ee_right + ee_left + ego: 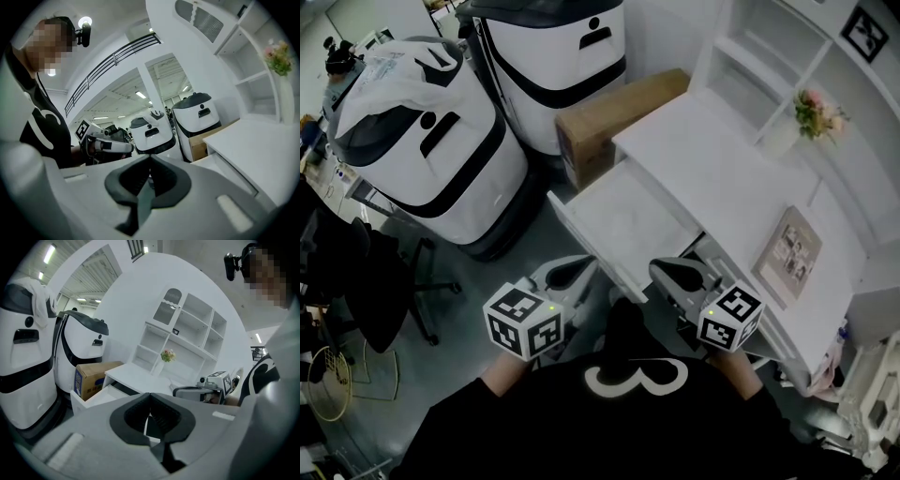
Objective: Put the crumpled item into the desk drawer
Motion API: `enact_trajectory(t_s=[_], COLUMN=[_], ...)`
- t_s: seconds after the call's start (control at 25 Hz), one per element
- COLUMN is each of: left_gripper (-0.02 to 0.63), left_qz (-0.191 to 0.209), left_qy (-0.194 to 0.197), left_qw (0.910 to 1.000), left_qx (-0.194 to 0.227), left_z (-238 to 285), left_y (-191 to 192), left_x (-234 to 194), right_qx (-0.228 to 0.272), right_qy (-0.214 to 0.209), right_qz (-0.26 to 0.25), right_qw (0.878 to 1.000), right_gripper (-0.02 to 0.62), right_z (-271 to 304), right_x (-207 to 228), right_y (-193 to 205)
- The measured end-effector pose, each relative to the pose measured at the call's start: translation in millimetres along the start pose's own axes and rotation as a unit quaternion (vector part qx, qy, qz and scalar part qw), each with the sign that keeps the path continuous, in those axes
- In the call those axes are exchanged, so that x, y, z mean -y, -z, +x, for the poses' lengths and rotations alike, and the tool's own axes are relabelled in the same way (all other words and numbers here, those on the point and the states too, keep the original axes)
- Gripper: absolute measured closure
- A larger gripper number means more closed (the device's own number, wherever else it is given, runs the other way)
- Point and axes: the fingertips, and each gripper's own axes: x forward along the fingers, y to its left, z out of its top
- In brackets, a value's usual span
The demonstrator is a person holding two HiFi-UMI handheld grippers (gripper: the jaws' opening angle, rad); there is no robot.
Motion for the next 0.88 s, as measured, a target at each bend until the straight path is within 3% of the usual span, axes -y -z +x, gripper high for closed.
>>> enact_trajectory(t_s=[0.88], left_gripper=[0.597], left_qz=[-0.005], left_qy=[-0.025], left_qw=[0.9997], left_qx=[0.004], left_z=[-13], left_y=[6], left_x=[-2], right_qx=[-0.001], right_qy=[-0.008], right_qz=[0.0], right_qw=[1.0], right_gripper=[0.592], right_z=[3], right_x=[-5], right_y=[4])
